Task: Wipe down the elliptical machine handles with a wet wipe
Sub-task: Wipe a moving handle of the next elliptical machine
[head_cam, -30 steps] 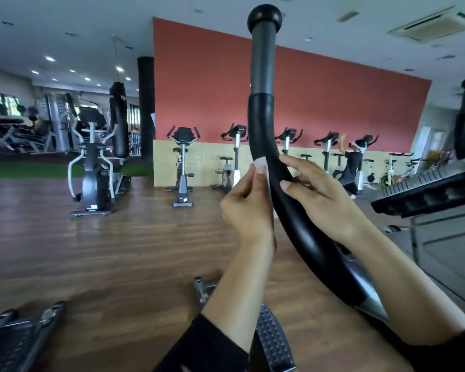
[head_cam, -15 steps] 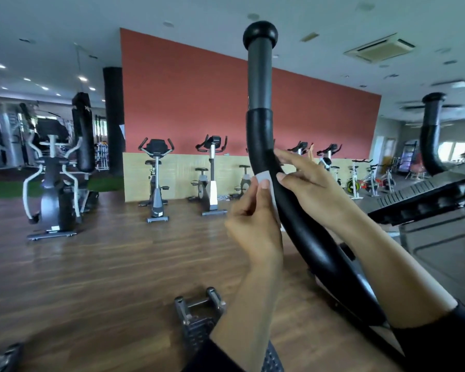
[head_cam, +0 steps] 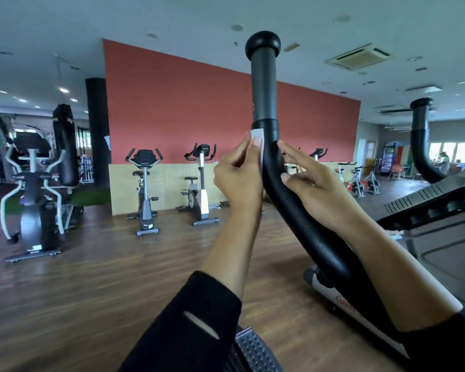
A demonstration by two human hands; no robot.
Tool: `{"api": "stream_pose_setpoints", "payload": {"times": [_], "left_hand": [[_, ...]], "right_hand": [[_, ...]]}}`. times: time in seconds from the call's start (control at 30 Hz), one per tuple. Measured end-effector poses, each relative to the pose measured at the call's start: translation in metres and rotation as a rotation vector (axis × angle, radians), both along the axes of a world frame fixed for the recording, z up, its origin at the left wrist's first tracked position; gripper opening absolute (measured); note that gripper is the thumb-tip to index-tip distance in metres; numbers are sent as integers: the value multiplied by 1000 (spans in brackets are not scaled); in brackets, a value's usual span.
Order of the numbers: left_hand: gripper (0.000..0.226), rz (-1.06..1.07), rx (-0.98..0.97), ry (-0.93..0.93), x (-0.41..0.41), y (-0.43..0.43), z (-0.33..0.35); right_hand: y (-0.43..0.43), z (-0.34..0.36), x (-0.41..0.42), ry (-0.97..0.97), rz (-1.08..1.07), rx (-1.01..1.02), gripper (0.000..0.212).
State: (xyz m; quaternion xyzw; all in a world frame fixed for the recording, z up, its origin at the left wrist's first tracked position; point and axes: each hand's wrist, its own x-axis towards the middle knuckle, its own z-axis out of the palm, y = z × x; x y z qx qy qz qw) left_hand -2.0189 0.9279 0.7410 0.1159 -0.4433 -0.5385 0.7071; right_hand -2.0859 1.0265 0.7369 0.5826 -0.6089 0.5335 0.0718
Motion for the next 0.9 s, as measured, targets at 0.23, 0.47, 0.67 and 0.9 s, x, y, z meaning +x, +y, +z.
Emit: {"api": "stream_pose_setpoints", "payload": {"times": [0.23, 0.47, 0.67, 0.9], "left_hand": [[29, -62, -41, -9, -2, -6, -6], [26, -62, -8, -27, -1, -3, -6], [26, 206, -64, -83, 2, 10, -1], [25, 311, -88, -126, 1, 17, -1]], "right_hand": [[0, -1, 2, 3, -27, -4, 52], [2, -5, 0, -6, 3, -7, 50], [8, -11, -6, -35, 22, 27, 44], [33, -21, -15, -96, 105, 85, 35]]}}
